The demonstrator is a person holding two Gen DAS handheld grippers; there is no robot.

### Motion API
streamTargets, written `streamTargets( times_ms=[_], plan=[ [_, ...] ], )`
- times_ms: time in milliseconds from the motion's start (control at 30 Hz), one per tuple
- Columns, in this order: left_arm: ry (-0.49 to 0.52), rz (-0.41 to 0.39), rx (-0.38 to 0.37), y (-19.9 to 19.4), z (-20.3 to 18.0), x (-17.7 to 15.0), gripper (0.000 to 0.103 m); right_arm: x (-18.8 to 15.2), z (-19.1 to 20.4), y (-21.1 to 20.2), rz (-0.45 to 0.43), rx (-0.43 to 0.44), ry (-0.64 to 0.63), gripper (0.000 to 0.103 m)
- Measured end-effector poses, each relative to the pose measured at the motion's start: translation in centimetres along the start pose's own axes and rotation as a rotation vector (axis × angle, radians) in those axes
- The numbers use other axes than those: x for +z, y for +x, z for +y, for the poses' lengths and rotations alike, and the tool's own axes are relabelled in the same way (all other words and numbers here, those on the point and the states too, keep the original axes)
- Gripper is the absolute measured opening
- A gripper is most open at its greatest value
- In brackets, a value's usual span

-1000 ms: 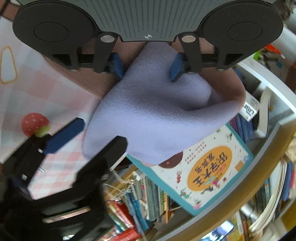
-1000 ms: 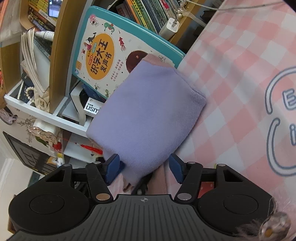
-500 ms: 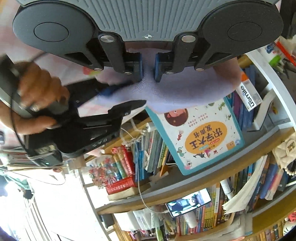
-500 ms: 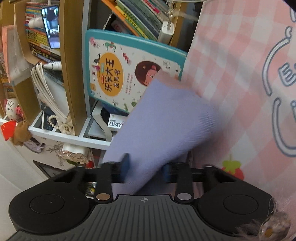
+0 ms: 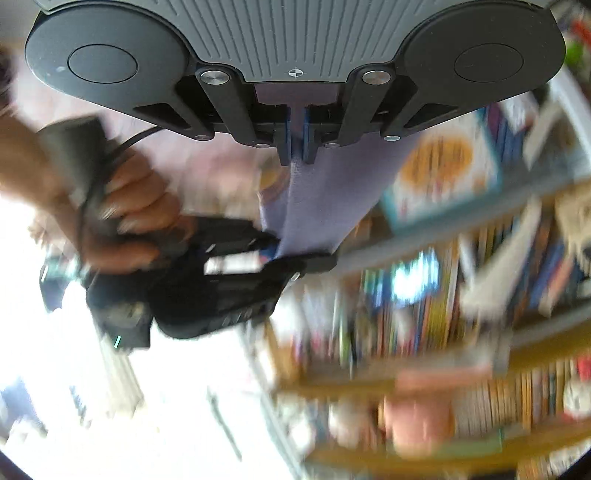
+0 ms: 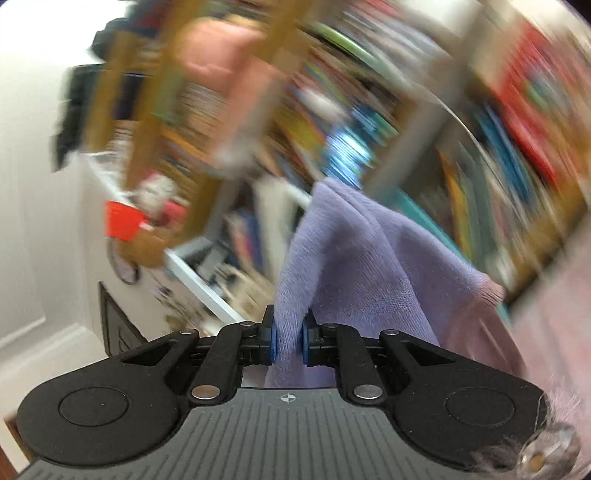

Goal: Fold clothes

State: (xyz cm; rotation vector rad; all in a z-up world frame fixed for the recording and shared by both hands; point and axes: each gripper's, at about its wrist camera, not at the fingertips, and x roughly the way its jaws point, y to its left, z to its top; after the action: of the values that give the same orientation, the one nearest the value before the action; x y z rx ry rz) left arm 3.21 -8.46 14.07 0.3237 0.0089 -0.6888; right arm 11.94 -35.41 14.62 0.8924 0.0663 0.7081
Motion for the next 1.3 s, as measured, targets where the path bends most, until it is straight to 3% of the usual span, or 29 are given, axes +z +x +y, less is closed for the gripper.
streamTargets(
  times_ms=[133,233,267,367,467,567,667,800,933,1033,1067,1167,1300],
  plan=[
    [-0.149,-0.295,-0.106,-4.9,3.3,4.7,0.0,4.7,8.3,0.3,-0.093,0.091,-0.221,0.011],
    [-0.231,-0.395,-0.129,-7.7,4.7,5.1,0.0,6.0,11.6,1.4,-0.085,0.128,-0.309,0.011],
    [-0.251,-0.403,-0.126,-8.2,5.0,4.9,0.0,5.5,11.4,2.5,-0.031,0.123,-0.305,0.011],
    [-0.249,-0.283,-0.054,-7.5,5.5,2.5,0.002,2.8,10.2,5.9,0.162,0.094,-0.28,0.011],
    [-0.298,-0.094,0.025,-6.0,6.4,-1.3,0.006,-4.2,6.4,10.0,0.444,0.031,-0.219,0.011],
    [-0.365,0.091,0.108,-5.3,7.5,-5.1,0.007,-10.9,1.8,13.2,0.616,-0.068,-0.096,0.011],
    [-0.387,0.188,0.208,-6.6,8.2,-7.9,0.007,-15.1,-1.6,15.6,0.704,-0.093,0.03,0.011],
    [-0.486,0.253,0.263,-9.3,9.7,-9.8,0.016,-16.7,-2.8,18.3,0.692,-0.124,0.073,0.011],
    [-0.573,0.273,0.294,-9.7,10.5,-11.8,0.042,-16.3,-3.4,20.7,0.635,-0.157,0.098,0.014],
    [-0.616,0.283,0.285,-9.2,10.9,-12.7,0.06,-16.6,-6.4,21.3,0.645,-0.254,0.169,0.017],
    [-0.611,0.288,0.277,-9.0,10.6,-12.9,0.064,-16.6,-6.9,20.8,0.646,-0.271,0.182,0.022],
    [-0.592,0.324,0.257,-8.0,10.1,-13.7,0.067,-15.6,-7.2,17.9,0.644,-0.255,0.16,0.042],
    [-0.604,0.372,0.23,-6.3,9.9,-14.7,0.067,-14.0,-5.0,12.9,0.696,-0.203,0.02,0.042]
  ],
)
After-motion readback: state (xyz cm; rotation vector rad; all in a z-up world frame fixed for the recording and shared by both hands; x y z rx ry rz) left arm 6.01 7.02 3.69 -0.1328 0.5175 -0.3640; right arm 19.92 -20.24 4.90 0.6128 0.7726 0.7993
